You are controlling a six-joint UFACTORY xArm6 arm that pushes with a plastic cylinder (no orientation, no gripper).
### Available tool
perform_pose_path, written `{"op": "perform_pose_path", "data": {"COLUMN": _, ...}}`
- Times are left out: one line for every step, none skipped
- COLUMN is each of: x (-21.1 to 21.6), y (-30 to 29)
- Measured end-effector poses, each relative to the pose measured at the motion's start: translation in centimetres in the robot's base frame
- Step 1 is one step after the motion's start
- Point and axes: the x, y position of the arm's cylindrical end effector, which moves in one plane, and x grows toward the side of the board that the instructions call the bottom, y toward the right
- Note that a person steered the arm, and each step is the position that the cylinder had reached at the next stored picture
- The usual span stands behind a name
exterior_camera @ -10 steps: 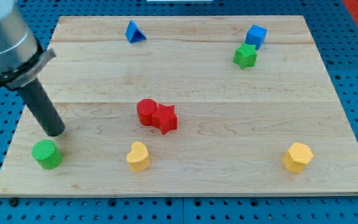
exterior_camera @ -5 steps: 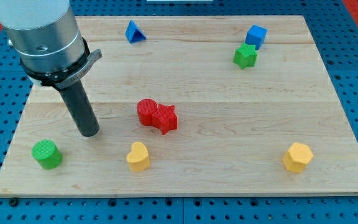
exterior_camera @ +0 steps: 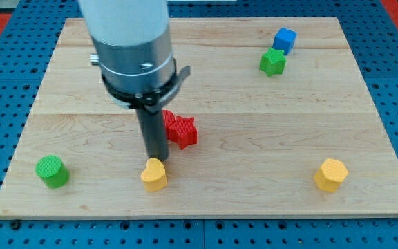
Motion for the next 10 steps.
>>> {"op": "perform_pose_path", "data": {"x": -3.7, "y": 3.5}}
{"op": "perform_pose_path", "data": {"x": -5.7, "y": 4.6}}
{"op": "perform_pose_path", "data": {"x": -3.1, "y": 2.9}}
{"op": "perform_pose_path", "data": {"x": -7.1, "y": -1.1}}
{"op": "perform_pose_path", "data": {"x": -10.1, "y": -3.9}}
{"op": "perform_pose_path", "data": {"x": -10.0, "y": -1.7}}
{"op": "perform_pose_path", "data": {"x": -10.0, "y": -1.6}}
{"op": "perform_pose_path", "data": {"x": -10.0, "y": -1.5}}
{"op": "perform_pose_path", "data": {"x": -10.0, "y": -2.0}}
{"op": "perform_pose_path", "data": {"x": -13.0, "y": -5.8}}
